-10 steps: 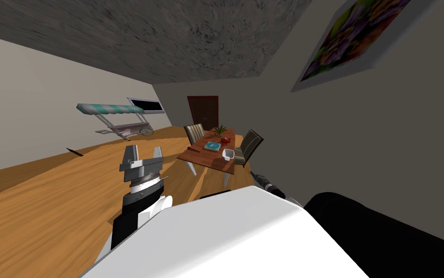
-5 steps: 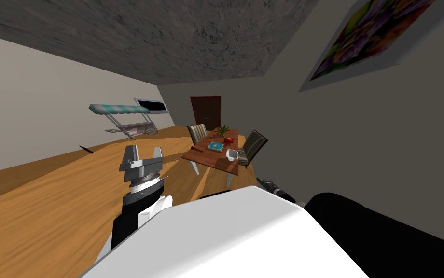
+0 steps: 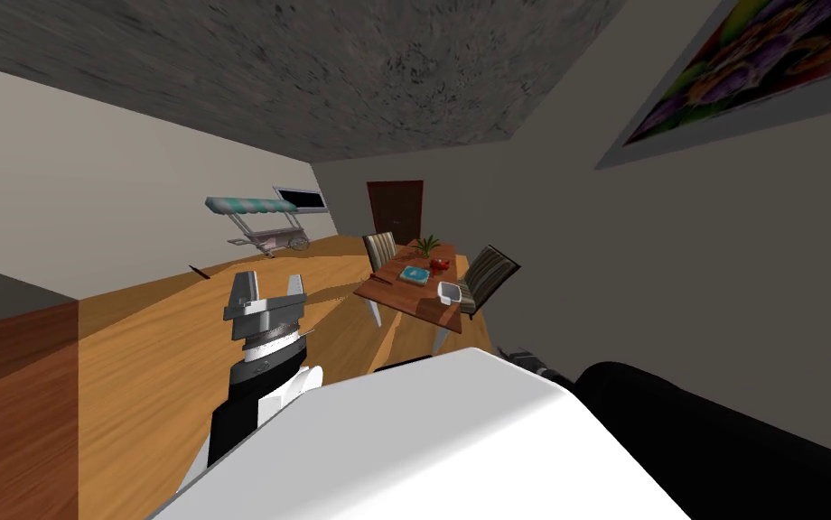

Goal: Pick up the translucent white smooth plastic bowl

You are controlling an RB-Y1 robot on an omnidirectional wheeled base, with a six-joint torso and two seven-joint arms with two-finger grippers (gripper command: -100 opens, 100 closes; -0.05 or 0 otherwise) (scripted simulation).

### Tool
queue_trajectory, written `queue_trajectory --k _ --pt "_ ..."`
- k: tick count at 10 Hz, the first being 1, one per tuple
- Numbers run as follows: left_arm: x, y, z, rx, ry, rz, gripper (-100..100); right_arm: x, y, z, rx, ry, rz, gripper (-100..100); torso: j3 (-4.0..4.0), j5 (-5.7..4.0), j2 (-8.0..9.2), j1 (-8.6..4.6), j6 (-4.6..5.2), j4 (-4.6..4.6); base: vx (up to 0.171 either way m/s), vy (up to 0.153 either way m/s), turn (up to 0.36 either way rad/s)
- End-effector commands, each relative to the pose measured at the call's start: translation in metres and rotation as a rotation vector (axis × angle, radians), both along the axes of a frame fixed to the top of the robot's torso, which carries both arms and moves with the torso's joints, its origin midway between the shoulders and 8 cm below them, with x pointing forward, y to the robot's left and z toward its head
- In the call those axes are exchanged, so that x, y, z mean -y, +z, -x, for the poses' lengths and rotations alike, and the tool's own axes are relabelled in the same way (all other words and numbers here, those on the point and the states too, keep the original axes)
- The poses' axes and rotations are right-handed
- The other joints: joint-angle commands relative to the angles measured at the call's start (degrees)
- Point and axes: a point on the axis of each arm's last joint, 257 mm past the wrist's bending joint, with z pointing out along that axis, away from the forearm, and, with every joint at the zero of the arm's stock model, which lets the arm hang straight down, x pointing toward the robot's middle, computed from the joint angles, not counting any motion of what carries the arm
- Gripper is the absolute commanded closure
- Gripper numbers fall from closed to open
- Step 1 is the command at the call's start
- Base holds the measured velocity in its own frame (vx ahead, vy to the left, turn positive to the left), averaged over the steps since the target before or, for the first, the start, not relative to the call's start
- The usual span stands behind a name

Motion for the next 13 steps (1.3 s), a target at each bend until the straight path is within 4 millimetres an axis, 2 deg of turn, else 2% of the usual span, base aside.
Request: queue_trajectory --k 1,3,4,6,7,10,13 --pt "0.000 0.000 0.000 0.000 0.000 0.000 0 0.014 -0.003 0.010 -0.034 0.013 0.033 -100 0.00 0.00 0.00 0.00 0.00 0.00 0.045 0.087 0.066" --pt "0.000 0.000 0.000 0.000 0.000 0.000 0 0.044 -0.005 0.040 -0.137 0.068 0.124 -100 0.02 -0.05 0.02 -0.16 -0.01 0.01 0.063 0.118 0.165" --pt "0.000 0.000 0.000 0.000 0.000 0.000 0 0.047 -0.002 0.038 -0.141 0.077 0.132 -100 -0.02 -0.01 -0.04 0.00 -0.01 -0.01 0.070 0.124 0.077" --pt "0.000 0.000 0.000 0.000 0.000 0.000 0 0.072 0.000 0.062 -0.230 0.139 0.207 -100 -0.04 -0.01 -0.06 -0.03 -0.01 -0.01 0.086 0.130 0.196" --pt "0.000 0.000 0.000 0.000 0.000 0.000 0 0.075 0.003 0.060 -0.233 0.148 0.215 -100 -0.07 0.00 -0.12 0.01 -0.03 -0.02 0.074 0.090 0.076" --pt "0.000 0.000 0.000 0.000 0.000 0.000 0 0.110 0.015 0.083 -0.348 0.257 0.315 -100 -0.14 -0.01 -0.24 0.00 -0.03 -0.05 0.135 0.127 0.199" --pt "0.000 0.000 0.000 0.000 0.000 0.000 0 0.136 0.028 0.098 -0.443 0.364 0.389 -100 -0.19 0.05 -0.31 0.23 -0.02 -0.07 0.138 0.168 0.230"
